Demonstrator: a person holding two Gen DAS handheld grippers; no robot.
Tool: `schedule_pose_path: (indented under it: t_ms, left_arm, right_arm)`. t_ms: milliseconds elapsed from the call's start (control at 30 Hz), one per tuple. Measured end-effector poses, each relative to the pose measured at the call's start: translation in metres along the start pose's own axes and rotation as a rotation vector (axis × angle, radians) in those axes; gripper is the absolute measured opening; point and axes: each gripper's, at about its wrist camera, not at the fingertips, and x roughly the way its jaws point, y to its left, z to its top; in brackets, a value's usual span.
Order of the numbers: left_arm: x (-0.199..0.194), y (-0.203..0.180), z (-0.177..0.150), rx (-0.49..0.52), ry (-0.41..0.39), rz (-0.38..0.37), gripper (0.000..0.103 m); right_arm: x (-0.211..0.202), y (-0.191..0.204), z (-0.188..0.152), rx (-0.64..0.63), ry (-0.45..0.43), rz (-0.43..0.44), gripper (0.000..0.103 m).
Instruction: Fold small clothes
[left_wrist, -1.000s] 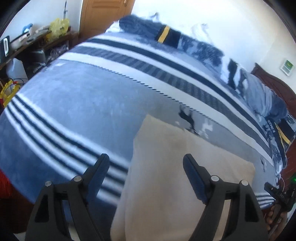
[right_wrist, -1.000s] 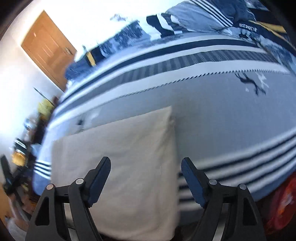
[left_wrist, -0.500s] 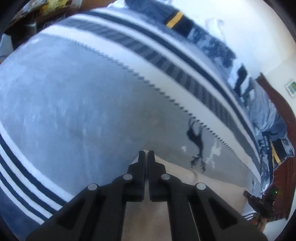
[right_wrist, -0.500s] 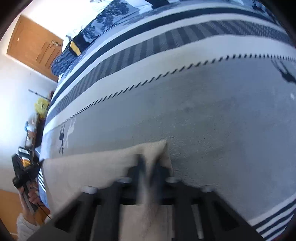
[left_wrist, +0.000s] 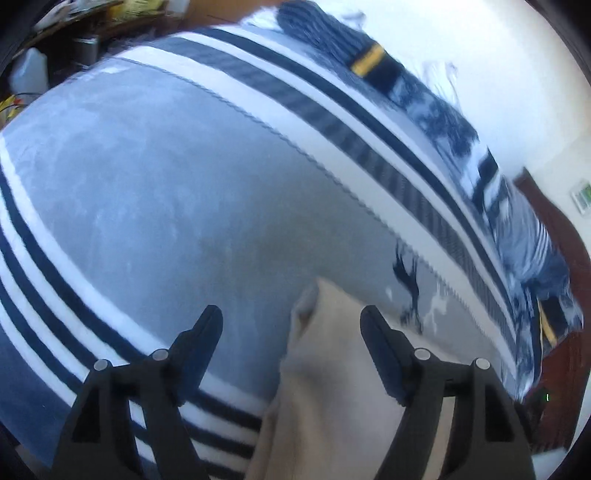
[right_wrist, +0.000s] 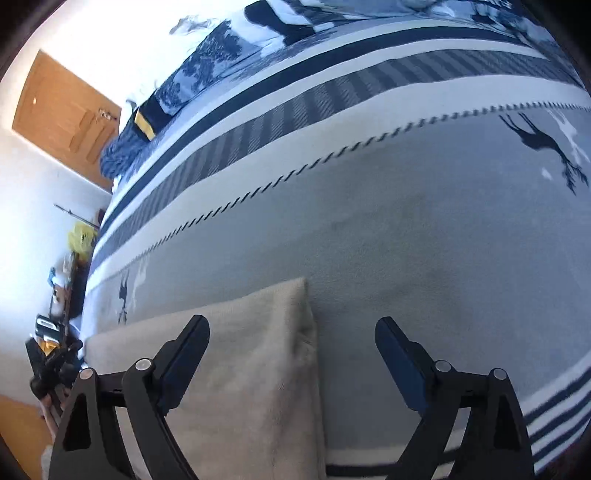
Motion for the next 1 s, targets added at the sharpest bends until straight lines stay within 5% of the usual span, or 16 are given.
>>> schedule_pose_path:
  t_ms: [267, 367, 467, 533, 633, 667, 800, 1000]
  left_arm:
    - [0.034, -0.025, -0.022, 0.074, 0.057, 0.03, 0.075]
    - [0.038, -0.035, -0.022, 0.095, 0.083, -0.022, 0.072]
    - [0.045, -0.044, -0.024, 0.103, 0.087, 0.031, 0.071]
    - [0.046, -0.05, -0.026, 0.118, 0.074, 0.063, 0.052]
    - [0.043, -0.055, -0.032, 0.118, 0.081, 0.043, 0.018]
    - [0.04, -0.056, -0.033, 0.121, 0.075, 0.041, 0.014]
    - [-0.003, -0.071, -0.037, 0.169, -0.029, 0.03, 0.011]
    - [-0.081, -0.112, -0.021, 0.229, -0.143, -0.052, 0.011]
  right_arm:
    - [0.025, -0.001, 0.003, 0.017, 0.058, 0.043, 0.072]
    - [0.037, 0.013, 0.002, -0.039, 0.095, 0.03, 0.069]
    - [0.044, 0.02, 0.001, -0.078, 0.103, 0.005, 0.069]
    - [0.045, 0.023, -0.003, -0.103, 0.098, -0.033, 0.064]
    - [0.047, 0.031, -0.005, -0.136, 0.105, -0.111, 0.033]
    - [0.046, 0.029, -0.006, -0.118, 0.114, -0.082, 0.013]
    - [0.032, 0.045, -0.013, -0.171, 0.06, -0.128, 0.011]
    - [-0.045, 0.07, -0.012, -0.173, -0.105, -0.059, 0.009]
